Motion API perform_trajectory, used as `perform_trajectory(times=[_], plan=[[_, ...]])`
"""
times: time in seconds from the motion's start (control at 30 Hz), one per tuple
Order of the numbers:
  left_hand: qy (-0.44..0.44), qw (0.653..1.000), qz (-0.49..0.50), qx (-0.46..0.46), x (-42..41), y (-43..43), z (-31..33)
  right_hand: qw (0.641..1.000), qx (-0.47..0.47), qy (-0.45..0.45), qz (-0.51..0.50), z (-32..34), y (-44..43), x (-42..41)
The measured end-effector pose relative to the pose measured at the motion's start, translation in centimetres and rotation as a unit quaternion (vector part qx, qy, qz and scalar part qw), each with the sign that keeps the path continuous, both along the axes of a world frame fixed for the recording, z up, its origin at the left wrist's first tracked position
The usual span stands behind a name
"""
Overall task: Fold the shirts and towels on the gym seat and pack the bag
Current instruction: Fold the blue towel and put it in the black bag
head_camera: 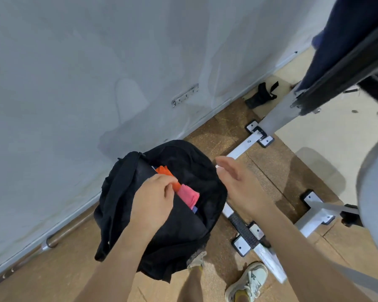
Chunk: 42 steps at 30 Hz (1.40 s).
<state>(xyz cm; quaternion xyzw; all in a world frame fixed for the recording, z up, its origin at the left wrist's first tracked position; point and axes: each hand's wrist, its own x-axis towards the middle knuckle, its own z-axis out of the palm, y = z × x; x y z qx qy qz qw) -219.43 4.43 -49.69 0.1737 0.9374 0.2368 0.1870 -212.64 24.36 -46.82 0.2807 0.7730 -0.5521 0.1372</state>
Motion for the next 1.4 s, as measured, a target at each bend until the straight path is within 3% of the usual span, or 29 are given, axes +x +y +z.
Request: perform_trajectory(times=[0.1, 0.27, 0.47, 0.7, 0.8, 0.9, 1.1, 1.4], plan=[[-0.031, 0.988, 0.123, 0.082, 0.4, 1.2, 6.0, 0.997, 0.032, 0.069, -0.031, 6.2, 1.3, 1.7], [-0.037, 0.966, 0.151, 0.206, 4.2, 3.4, 15.4, 0.985, 0.052, 0.155, -0.058, 15.3, 2.9, 5.9], [0.002, 0.967, 0.093, 0.237, 10.8, 6.7, 23.8, 0.958, 0.083, 0.254, -0.105, 24.2, 6.4, 12.8], [0.184, 0.953, -0.083, 0.228, 15.1, 14.3, 31.9, 0.928, 0.155, 0.316, -0.122, 31.1, 14.5, 20.1], [0.26, 0.935, -0.162, 0.179, 14.9, 17.8, 33.8, 0.928, 0.113, 0.297, -0.193, 31.2, 19.0, 20.8], [0.311, 0.916, -0.224, 0.115, 13.7, 21.0, 35.4, 0.926, -0.014, 0.195, -0.324, 29.6, 23.2, 20.4], [0.356, 0.895, -0.268, 0.016, 9.6, 26.2, 35.8, 0.918, -0.133, 0.06, -0.369, 25.5, 25.2, 18.4], [0.399, 0.885, -0.238, -0.016, 3.3, 29.7, 33.6, 0.816, -0.175, 0.15, -0.53, 24.2, 27.5, 15.1]])
